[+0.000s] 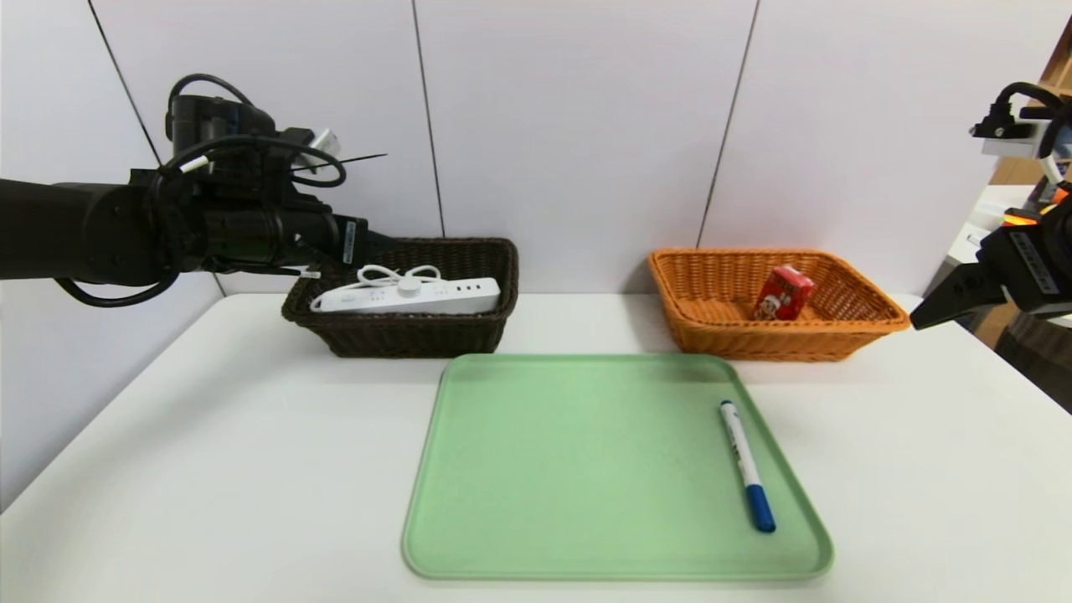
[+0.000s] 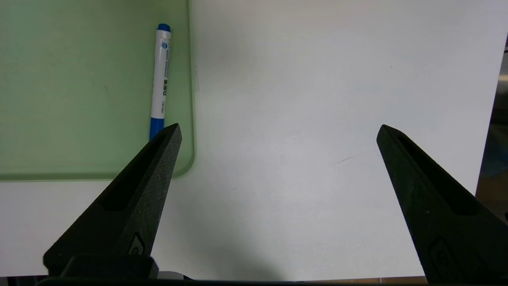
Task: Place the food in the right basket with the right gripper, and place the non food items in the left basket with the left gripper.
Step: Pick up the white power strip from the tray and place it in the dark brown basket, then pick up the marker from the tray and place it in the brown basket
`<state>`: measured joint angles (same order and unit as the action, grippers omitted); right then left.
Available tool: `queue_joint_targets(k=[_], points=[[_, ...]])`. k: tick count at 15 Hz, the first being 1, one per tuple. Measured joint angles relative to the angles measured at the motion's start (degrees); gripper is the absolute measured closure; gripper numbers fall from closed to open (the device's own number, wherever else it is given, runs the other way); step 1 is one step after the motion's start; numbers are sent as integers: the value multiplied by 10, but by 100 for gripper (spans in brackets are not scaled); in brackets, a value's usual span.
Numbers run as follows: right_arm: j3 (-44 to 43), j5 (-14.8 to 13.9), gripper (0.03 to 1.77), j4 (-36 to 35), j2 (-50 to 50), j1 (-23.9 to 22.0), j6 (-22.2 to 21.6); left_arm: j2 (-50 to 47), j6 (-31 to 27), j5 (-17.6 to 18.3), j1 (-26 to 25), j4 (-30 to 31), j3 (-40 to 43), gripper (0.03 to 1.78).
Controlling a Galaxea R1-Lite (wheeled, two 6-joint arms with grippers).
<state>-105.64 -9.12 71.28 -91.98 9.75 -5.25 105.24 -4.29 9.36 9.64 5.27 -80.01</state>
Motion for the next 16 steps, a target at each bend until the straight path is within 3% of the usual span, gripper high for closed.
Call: queue_joint_targets(k=[3, 7, 10, 12, 16], points=[[0, 0, 10, 0, 2, 0, -1, 0, 0, -4, 0, 10, -6, 43], [1, 0, 10, 0, 6, 0, -1, -7, 0, -53, 15, 74, -12, 30], [0, 0, 10, 1, 10, 0, -1, -19, -2, -57, 30, 88, -12, 24], [4, 0, 10, 0, 15, 0, -1, -31, -2, -57, 41, 72, -10, 21], [16, 0, 10, 0, 26, 0, -3, -76, 16, -77, 109, -50, -17, 17]])
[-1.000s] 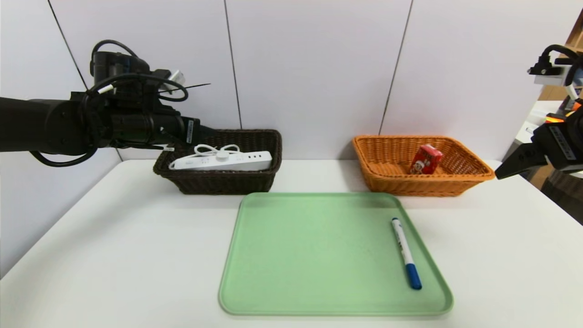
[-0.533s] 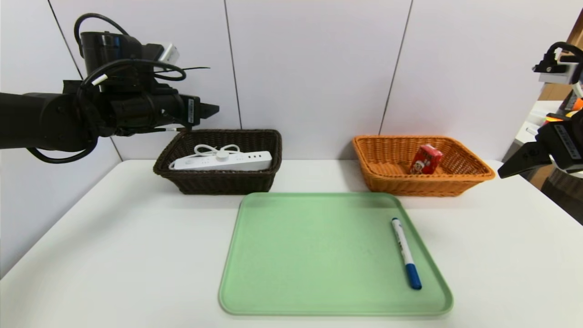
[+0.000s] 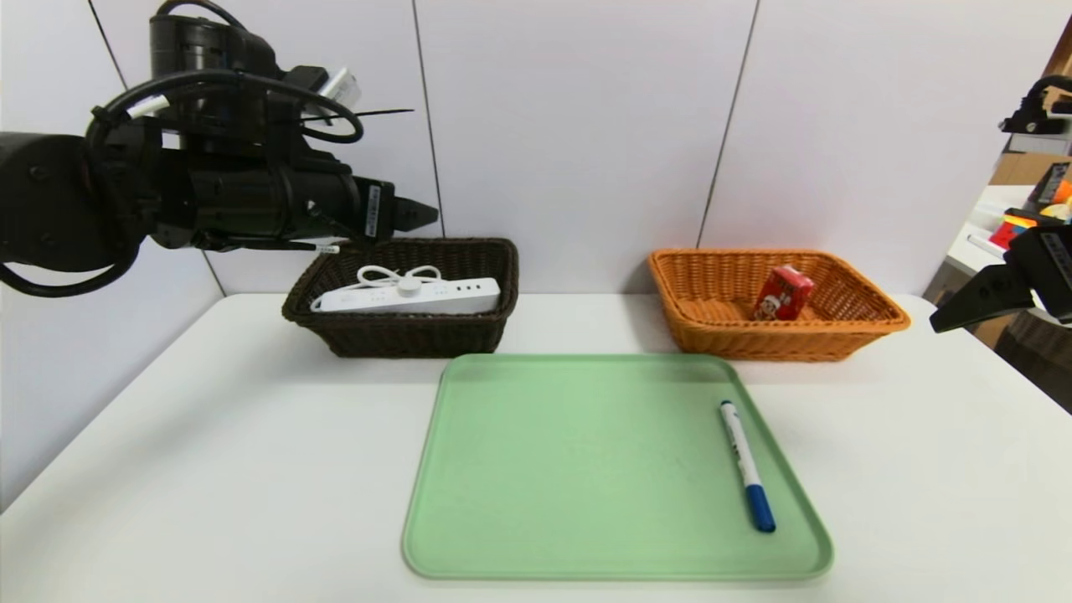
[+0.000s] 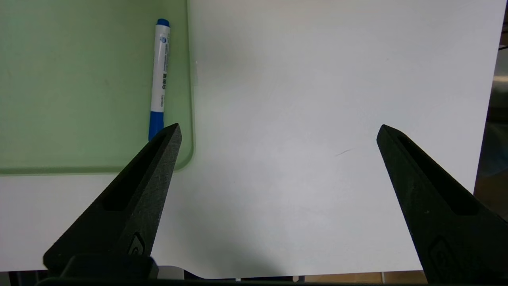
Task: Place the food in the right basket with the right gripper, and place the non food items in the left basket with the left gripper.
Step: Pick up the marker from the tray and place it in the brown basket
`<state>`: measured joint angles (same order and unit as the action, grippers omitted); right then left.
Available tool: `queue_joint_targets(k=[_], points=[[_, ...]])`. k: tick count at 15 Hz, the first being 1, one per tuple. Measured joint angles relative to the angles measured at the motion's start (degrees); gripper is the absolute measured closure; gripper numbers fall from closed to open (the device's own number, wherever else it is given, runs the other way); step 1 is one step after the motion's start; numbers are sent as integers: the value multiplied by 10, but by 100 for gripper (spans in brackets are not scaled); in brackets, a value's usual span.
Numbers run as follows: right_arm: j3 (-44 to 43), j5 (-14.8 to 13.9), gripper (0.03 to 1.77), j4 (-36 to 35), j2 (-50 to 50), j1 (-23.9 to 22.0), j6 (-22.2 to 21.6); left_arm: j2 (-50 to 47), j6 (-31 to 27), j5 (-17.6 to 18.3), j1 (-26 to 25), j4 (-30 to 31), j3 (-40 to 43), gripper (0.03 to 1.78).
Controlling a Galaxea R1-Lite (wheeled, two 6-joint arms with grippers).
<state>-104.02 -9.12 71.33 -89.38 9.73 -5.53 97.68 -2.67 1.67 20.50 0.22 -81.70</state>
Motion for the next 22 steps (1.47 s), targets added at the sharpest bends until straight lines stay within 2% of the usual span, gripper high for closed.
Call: queue_joint_targets(k=[4, 7, 12, 14, 18, 22], points=[[16, 1, 10, -1, 11, 0, -1, -26, 29, -85, 93, -39, -4, 14], [21, 0, 10, -1, 20, 0, -2, -31, 57, -116, 139, -55, -2, 14], [25, 0, 10, -2, 28, 6, -15, -30, 73, -153, 187, -57, -4, 12], [28, -1, 10, -1, 29, 7, -21, -21, 92, -183, 216, -57, -9, 12], [58, -1, 10, -2, 39, 7, -23, 34, 138, -243, 279, -84, -94, 12], [72, 6, 10, -3, 49, 4, -43, 125, 194, -276, 336, -196, -236, 12]])
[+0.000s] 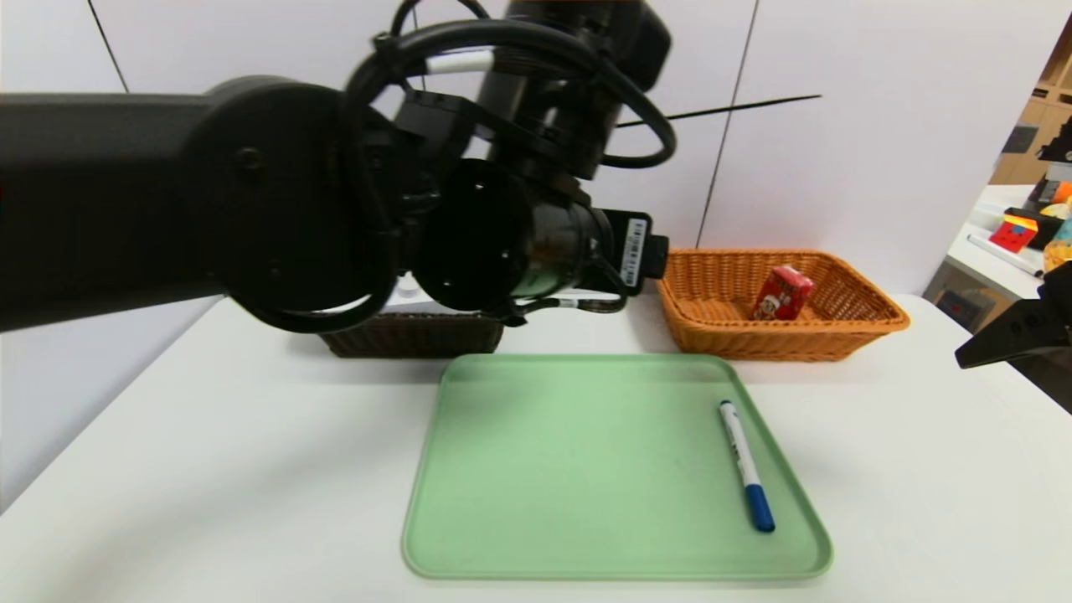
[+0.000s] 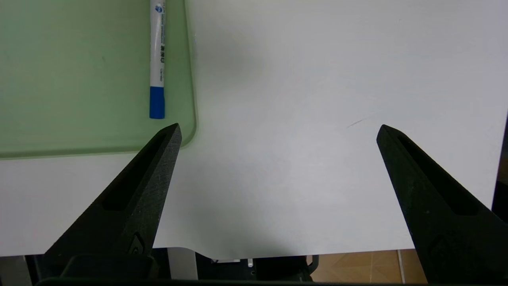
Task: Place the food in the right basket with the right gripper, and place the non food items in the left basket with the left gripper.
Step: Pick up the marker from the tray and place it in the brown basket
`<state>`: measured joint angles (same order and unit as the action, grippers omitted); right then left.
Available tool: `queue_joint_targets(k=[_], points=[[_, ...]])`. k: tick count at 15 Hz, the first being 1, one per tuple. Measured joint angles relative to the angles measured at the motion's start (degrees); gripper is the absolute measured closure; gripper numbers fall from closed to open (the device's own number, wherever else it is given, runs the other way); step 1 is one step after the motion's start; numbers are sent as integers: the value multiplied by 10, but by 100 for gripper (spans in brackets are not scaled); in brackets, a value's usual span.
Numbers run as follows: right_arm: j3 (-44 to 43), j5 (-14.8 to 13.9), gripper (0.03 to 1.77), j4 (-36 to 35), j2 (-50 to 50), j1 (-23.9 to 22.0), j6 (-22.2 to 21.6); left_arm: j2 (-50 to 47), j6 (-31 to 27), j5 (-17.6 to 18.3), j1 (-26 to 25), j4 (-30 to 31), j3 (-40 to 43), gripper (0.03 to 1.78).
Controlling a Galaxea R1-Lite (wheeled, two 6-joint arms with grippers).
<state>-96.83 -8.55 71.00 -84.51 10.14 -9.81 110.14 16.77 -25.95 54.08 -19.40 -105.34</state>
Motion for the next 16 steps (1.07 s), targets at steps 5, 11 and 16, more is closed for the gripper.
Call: queue_joint_targets(k=[5, 11, 16], points=[[14, 6, 10, 0, 10, -3, -5, 110, 36, -33, 62, -54, -81, 12], [48, 8, 10, -1, 34, -4, -10, 169, 72, -42, 99, -39, -86, 12], [68, 16, 10, -1, 49, -4, -13, 196, 79, -63, 109, -36, -86, 12]])
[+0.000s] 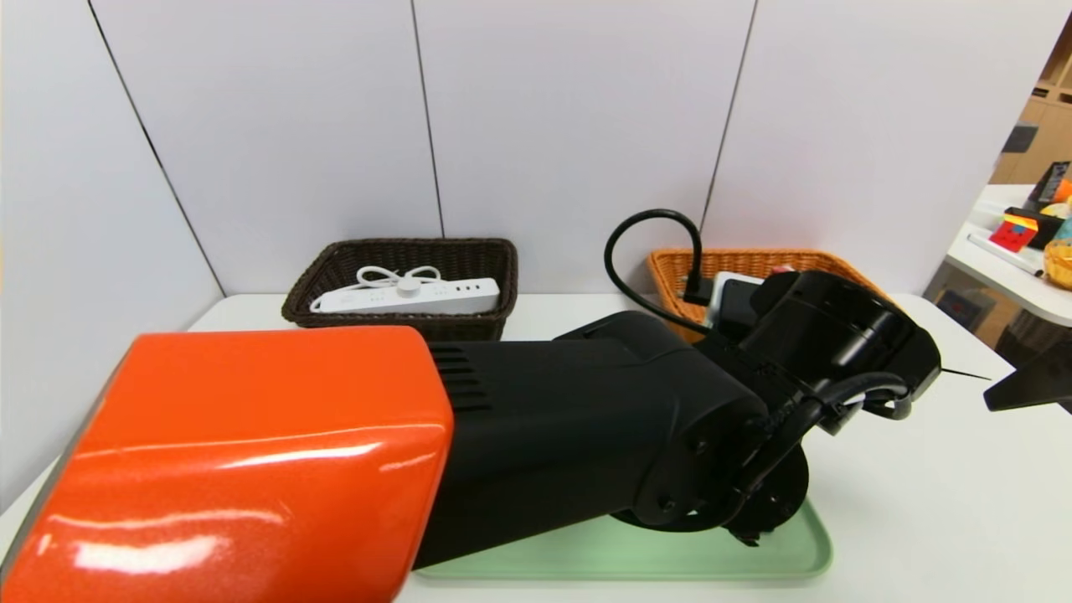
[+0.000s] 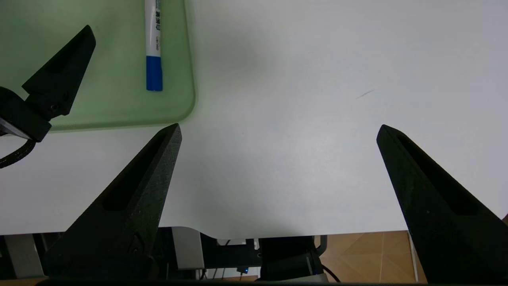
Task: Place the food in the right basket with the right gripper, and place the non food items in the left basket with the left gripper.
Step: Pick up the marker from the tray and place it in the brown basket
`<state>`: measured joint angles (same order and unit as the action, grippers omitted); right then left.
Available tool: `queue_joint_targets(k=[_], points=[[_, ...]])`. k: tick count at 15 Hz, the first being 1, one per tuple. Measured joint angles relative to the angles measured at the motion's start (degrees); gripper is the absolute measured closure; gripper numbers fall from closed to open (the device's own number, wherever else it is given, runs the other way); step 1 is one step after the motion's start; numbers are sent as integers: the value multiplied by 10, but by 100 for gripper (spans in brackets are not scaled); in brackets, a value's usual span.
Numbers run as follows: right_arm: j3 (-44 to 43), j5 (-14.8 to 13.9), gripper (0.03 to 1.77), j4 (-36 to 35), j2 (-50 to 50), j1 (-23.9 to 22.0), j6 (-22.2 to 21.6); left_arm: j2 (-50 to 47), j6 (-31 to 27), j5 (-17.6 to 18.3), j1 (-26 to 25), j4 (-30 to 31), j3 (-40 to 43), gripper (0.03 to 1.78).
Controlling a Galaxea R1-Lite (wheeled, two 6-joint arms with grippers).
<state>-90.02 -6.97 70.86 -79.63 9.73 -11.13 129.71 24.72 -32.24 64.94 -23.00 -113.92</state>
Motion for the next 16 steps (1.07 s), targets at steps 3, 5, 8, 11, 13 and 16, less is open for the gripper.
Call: queue_joint_targets(k=[3, 5, 8, 11, 13, 16], points=[[15, 2, 10, -1, 10, -1, -7, 11, 16, 0, 6, 0, 0, 12], [20, 2, 10, -1, 13, -1, -11, 17, 25, 0, 9, 0, 0, 12], [28, 2, 10, -1, 19, 0, -11, 25, 42, 0, 15, 9, 0, 12], [38, 3, 10, -1, 26, 0, -12, 36, 45, -1, 20, 13, 0, 12], [46, 2, 10, -1, 33, 0, -12, 44, 47, -1, 22, 21, 0, 12], [53, 3, 10, -1, 42, -1, -12, 55, 47, -2, 22, 27, 0, 12]])
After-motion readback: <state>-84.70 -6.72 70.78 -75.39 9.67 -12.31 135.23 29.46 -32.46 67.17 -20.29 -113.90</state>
